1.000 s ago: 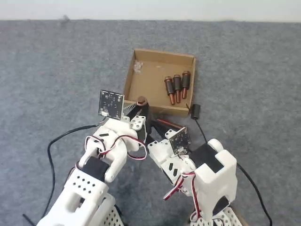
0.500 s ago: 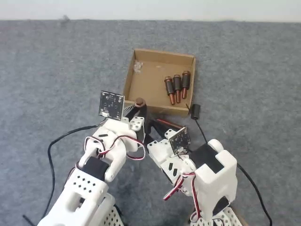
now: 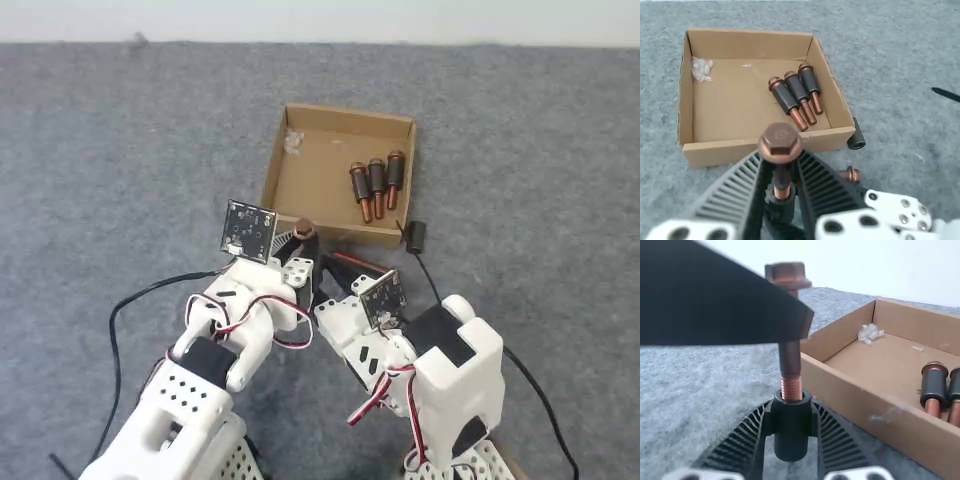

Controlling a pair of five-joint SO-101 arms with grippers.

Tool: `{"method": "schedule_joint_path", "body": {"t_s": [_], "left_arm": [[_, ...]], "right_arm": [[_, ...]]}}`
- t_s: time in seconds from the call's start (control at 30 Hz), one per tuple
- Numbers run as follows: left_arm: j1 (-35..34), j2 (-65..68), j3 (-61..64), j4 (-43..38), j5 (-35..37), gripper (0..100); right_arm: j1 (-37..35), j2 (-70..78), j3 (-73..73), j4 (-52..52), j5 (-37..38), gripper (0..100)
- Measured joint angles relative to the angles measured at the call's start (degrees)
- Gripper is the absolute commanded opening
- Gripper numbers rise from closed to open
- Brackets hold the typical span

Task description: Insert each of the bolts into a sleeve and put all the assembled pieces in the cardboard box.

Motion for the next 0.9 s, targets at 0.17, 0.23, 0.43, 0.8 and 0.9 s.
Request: {"method": "schedule_joint_path", "body": {"t_s": [0.17,0.23,0.43,0.8,0.9], "left_arm": [[0.4,0.0,2.5,-0.4,-2.5,2],[0.4,0.0,3.3,-0.8,-3.0,2],[0.6,-0.4,4.6,-2.5,-3.2,13],[0.5,0.1,6.9,-3.4,-3.1,30],[0.1,0.0,6.9,-3.6,-2.8,30]], "right_arm": [[0.3,0.0,0.0,0.1,0.1,0.6],[0.3,0.0,0.0,0.1,0.1,0.6],[0.3,0.0,0.0,0.1,0.2,0.6],[0.9,0.0,-0.1,0.1,0.1,0.6],[1.2,0.0,-0.1,0.1,0.0,0.6]]}}
